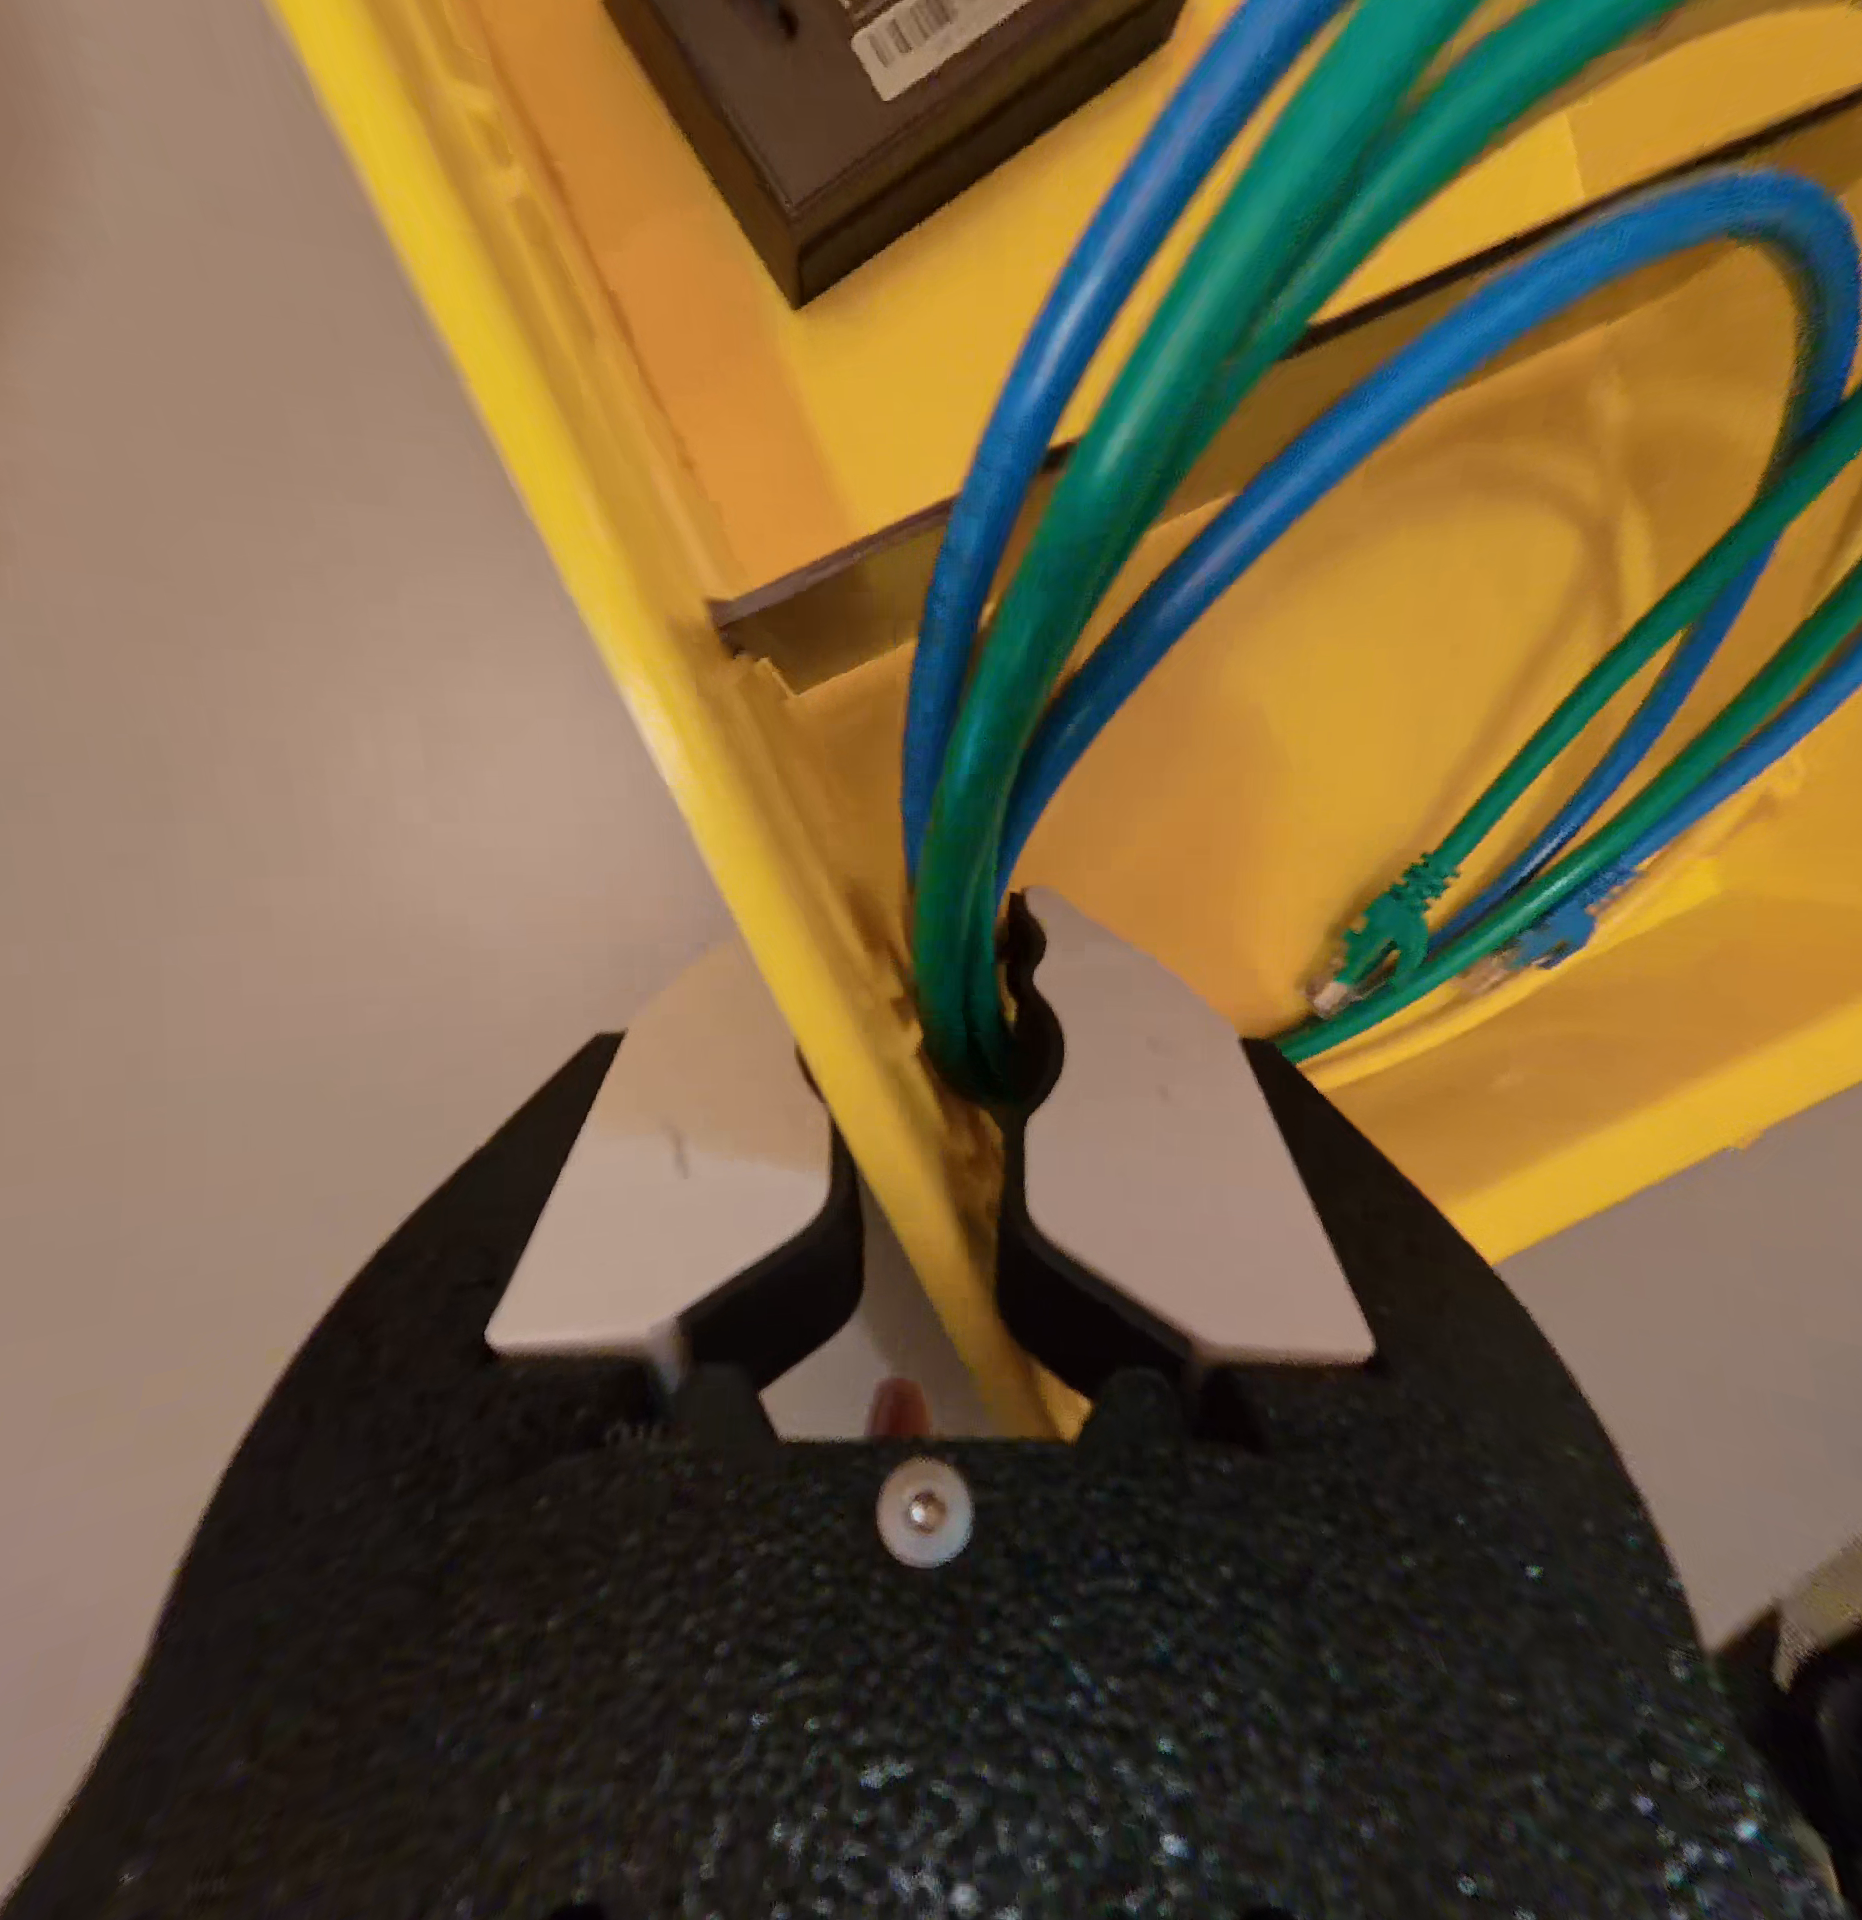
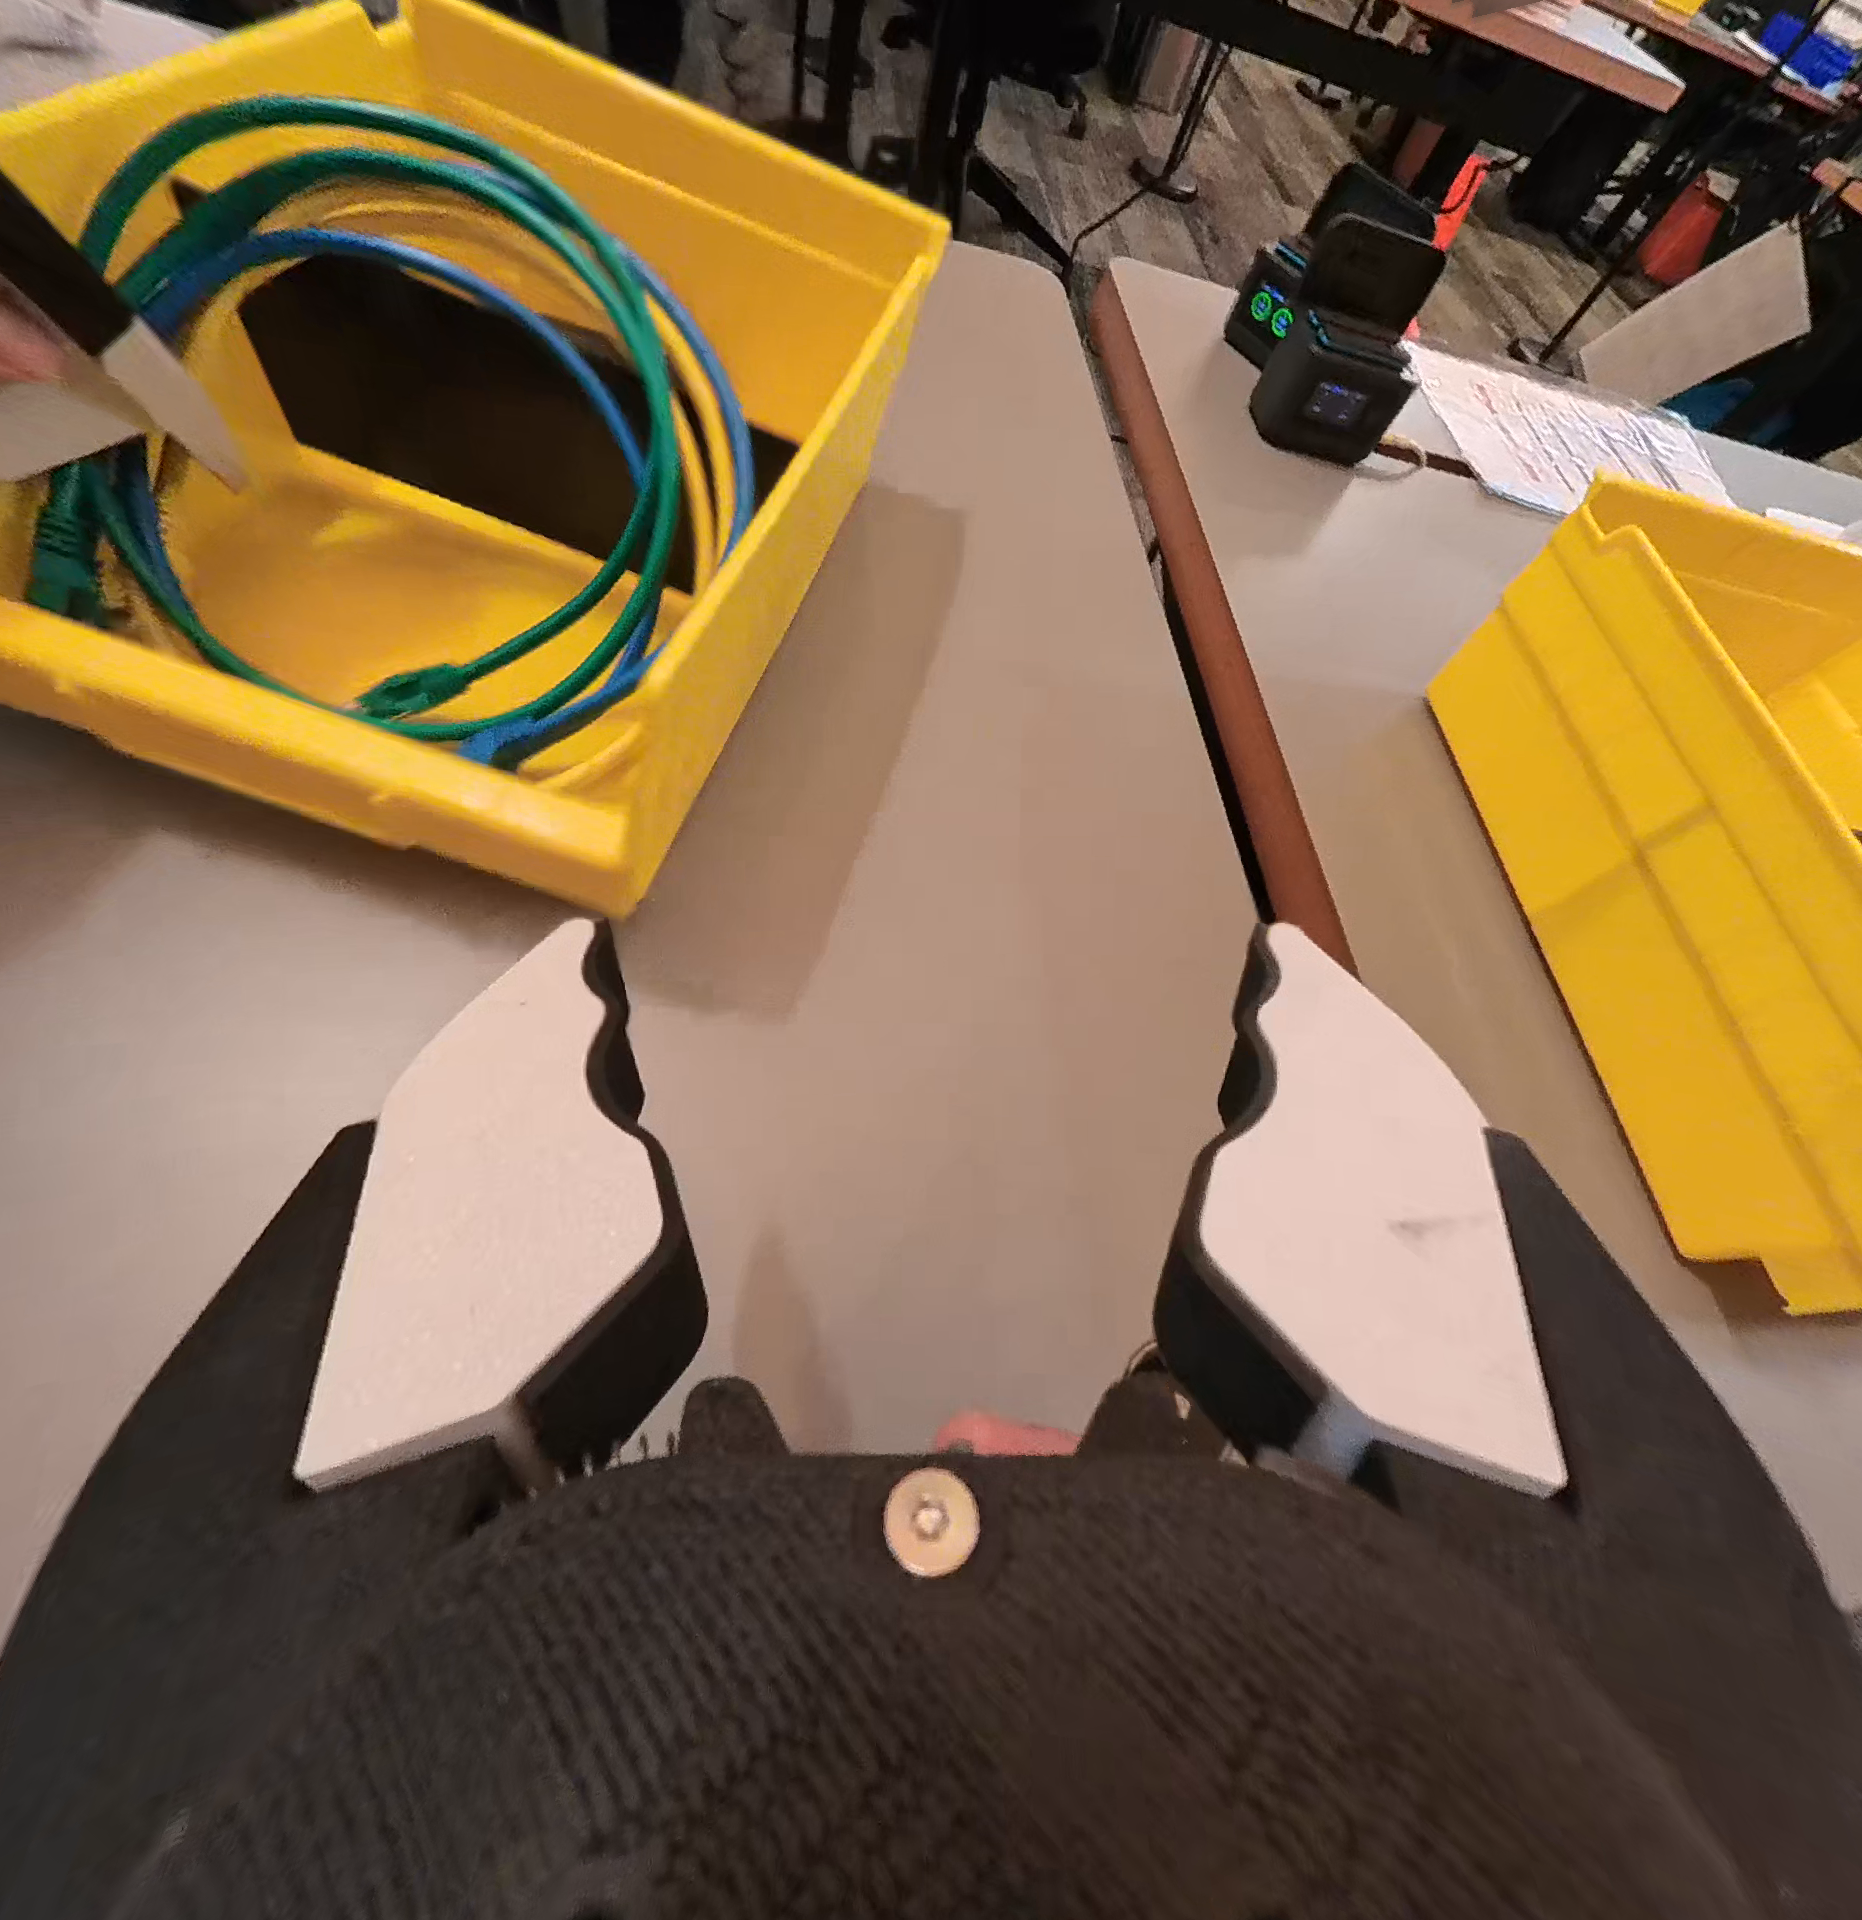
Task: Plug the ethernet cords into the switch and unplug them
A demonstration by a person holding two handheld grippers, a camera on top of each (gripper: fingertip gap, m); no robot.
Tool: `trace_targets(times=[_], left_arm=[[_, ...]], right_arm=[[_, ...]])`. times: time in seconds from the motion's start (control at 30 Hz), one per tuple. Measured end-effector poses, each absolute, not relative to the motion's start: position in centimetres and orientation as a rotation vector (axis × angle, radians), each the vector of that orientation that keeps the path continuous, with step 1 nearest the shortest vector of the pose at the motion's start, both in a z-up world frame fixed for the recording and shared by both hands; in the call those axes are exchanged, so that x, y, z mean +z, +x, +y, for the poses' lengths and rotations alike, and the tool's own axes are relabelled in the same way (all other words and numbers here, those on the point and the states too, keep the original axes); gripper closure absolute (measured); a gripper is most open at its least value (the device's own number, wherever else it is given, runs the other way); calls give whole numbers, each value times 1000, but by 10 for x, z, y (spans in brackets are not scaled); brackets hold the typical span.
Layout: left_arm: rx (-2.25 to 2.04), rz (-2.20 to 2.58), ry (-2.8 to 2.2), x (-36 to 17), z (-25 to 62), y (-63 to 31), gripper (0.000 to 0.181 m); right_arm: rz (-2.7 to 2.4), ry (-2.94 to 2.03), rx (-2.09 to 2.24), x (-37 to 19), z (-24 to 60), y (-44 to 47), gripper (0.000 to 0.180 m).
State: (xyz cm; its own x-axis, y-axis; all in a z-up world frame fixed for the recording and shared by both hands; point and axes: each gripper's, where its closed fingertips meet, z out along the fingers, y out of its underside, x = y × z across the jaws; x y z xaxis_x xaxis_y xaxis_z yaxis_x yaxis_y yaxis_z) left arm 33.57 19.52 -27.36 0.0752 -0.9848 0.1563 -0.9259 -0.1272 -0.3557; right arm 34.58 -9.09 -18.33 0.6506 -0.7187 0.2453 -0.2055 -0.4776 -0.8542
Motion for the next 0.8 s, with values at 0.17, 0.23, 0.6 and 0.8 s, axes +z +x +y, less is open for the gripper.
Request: trace_targets(times=[0.17, 0.23, 0.6, 0.8], left_arm=[[-588, 2204, -2038, -268, 215, 236, 157], [-601, 2279, -1998, -266, 223, 177, 157], [-602, 2115, -2178, -263, 303, -155, 157], [-544, 1825, -2411, -256, 345, -286, 157]], right_arm=[[627, -1968, -684, -167, -71, 329, 68], [584, -1961, -655, -162, -59, 320, 68], [144, -1901, -221, -137, 185, 190, 66], [81, -1926, 26, -155, 383, 109, 67]])
